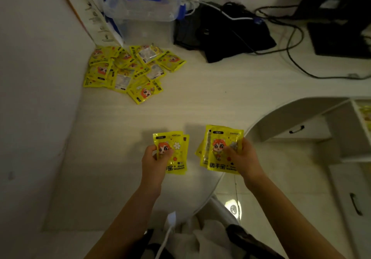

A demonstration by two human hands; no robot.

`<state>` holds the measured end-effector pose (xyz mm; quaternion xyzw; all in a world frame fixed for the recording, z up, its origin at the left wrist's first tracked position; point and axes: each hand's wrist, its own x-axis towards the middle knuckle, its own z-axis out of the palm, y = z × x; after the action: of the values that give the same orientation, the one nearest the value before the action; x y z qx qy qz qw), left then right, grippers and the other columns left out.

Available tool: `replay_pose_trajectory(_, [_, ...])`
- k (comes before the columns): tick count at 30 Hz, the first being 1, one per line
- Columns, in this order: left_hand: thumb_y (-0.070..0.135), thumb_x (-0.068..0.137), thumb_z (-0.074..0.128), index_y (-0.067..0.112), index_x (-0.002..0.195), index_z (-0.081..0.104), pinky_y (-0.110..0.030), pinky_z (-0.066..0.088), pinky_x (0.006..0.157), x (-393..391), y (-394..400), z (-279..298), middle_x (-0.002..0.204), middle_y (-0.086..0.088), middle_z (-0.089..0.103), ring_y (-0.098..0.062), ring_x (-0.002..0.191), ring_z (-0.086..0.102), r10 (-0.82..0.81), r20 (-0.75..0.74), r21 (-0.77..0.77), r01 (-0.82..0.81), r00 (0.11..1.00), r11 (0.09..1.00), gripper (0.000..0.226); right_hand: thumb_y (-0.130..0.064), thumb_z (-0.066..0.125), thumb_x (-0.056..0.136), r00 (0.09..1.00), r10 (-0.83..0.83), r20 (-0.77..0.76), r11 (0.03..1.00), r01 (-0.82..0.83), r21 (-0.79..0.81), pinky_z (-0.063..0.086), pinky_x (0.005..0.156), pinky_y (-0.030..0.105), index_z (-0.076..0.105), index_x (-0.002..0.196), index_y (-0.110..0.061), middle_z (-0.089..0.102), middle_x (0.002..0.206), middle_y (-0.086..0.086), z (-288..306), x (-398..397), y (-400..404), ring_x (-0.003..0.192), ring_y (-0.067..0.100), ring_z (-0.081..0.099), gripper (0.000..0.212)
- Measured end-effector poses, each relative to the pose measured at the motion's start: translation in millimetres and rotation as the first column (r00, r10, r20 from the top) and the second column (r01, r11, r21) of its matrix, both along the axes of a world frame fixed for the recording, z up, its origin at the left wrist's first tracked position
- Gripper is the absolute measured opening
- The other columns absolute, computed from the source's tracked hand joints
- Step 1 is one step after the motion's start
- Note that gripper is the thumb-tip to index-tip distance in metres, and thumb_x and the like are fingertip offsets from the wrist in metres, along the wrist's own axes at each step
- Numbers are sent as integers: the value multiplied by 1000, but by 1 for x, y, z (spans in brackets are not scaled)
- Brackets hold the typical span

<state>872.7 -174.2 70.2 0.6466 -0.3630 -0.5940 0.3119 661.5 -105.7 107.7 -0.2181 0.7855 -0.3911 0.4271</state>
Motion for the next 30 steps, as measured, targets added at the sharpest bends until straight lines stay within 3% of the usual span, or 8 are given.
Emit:
replay_pose_trajectory(6, [11,81,71,14,92,60,-23,49,61,-37,24,10,84,-2,68,-12,70,63,-229,47,-80,232,972,969,16,-5,60,87,986,-166,-4,986,166,-6,48,51,16,58,101,-11,67,91,9,9,-10,65,71,13,64,16])
replay_pose_trajectory(13, [13,81,71,11,99,58,-31,51,67,-88,59,12,83,2,67,-13,72,63,-379,66,-89,384,923,919,22,-9,62,88,926,-377,38,926,376,30,56,67,32,55,113,-7,67,103,12,7,-33,142,86,24,67,26])
replay_pose_trajectory(16, [12,81,71,9,100,58,-28,50,63,-114,83,15,83,1,66,-13,70,63,-448,77,-97,454,891,886,24,-5,60,89,882,-468,58,883,469,12,52,52,16,55,111,-7,66,94,5,11,-44,180,74,13,65,23])
replay_pose_trajectory(18, [12,81,71,9,101,59,-28,51,64,-131,102,14,85,1,67,-13,72,64,-490,71,-86,495,869,864,24,-5,59,90,855,-514,72,857,515,6,48,48,12,53,114,-8,64,91,1,10,-52,206,71,8,63,25])
replay_pose_trajectory(21, [12,81,71,10,103,59,-32,53,71,-156,136,11,90,-2,69,-16,77,66,-546,65,-60,549,835,834,26,-8,59,90,808,-580,99,813,582,12,49,51,16,52,114,-10,65,91,0,7,-65,249,72,9,64,25])
replay_pose_trajectory(27, [12,81,71,8,102,57,-29,53,66,-205,220,9,90,-4,68,-16,76,65,-627,90,-47,632,774,774,25,-12,60,91,739,-664,110,746,665,40,46,59,22,50,109,-17,62,88,-5,1,-99,339,73,7,61,22])
replay_pose_trajectory(30, [11,82,70,6,104,57,-31,53,67,-227,260,5,90,-5,68,-18,76,65,-660,79,-17,663,747,748,26,-13,62,89,709,-700,84,714,696,69,50,72,30,50,105,-21,63,99,2,-2,-117,380,84,17,63,21])
